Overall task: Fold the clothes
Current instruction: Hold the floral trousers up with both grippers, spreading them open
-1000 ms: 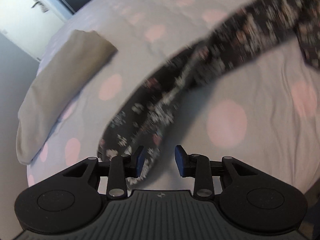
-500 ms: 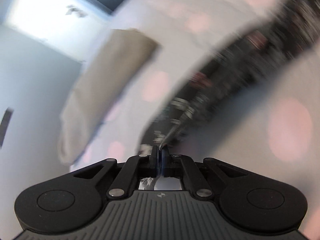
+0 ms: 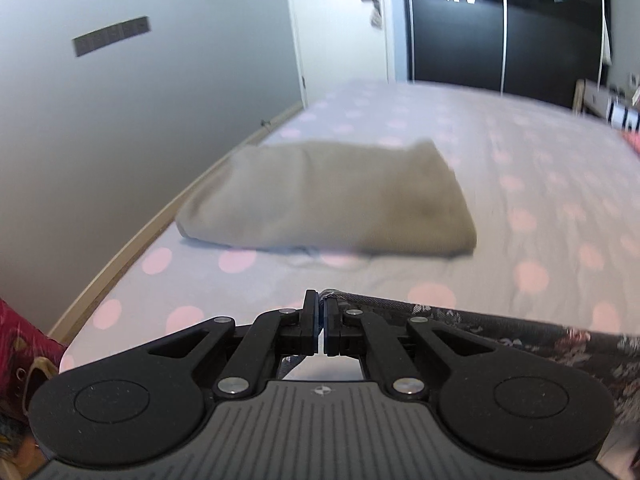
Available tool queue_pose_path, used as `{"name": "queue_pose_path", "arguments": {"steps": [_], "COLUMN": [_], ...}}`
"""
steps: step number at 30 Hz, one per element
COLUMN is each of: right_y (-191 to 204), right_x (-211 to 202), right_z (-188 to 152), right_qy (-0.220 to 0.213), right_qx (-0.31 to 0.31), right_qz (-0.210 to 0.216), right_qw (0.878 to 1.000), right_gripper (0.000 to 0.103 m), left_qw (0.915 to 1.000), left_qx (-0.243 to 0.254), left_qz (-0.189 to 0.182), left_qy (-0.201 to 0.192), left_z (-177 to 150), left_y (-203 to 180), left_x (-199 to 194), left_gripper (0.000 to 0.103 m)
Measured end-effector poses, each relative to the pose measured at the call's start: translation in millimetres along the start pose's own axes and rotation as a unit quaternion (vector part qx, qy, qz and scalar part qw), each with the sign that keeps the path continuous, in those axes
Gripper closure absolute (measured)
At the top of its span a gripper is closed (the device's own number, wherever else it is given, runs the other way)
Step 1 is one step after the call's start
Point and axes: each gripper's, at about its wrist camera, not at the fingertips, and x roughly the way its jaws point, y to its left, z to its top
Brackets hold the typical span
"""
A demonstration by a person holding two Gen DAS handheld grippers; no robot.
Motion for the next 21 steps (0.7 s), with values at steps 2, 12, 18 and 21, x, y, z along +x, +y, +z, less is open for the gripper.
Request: {"name": "queue_pose_path", "arguments": {"steps": [2,12,18,21], "right_y": [-15.3,-104.6,-124.1,-115.6], "right_x": [-22.9,-192.2,-233.7,-206.9], "right_z": [1.6,-8.2,-4.9,6.5], "right_qy": [-0.013,-0.165,-0.214,-0.187], "right_qx": [0.017,0.144,0.172,0.171], "right_qz": [0.0,-0.151,-0.207,-0.161], "right_qw": [1.0,0.964,0.939,0.954], "right_gripper": [0.092,0.091,0.091,0.091], "left_qw": [0.9998,0.9861,0.9843,0.9926], "left_qx": [-0.01,-0.083,-0.093,-0.068], "left_qz": [-0.001,-0.041,-0.055,-0.031], "left_qy": [-0.018,-0.138,-0.14,-0.095], "left_z": [11.7,36.7,43.8,47.8], "left_y": [4.0,45.9,57.0,46.7], "left_x": [-15.2,-127.8,-152.8,-118.7], "left_gripper": [0.102,0.102,0.102,0.102]}}
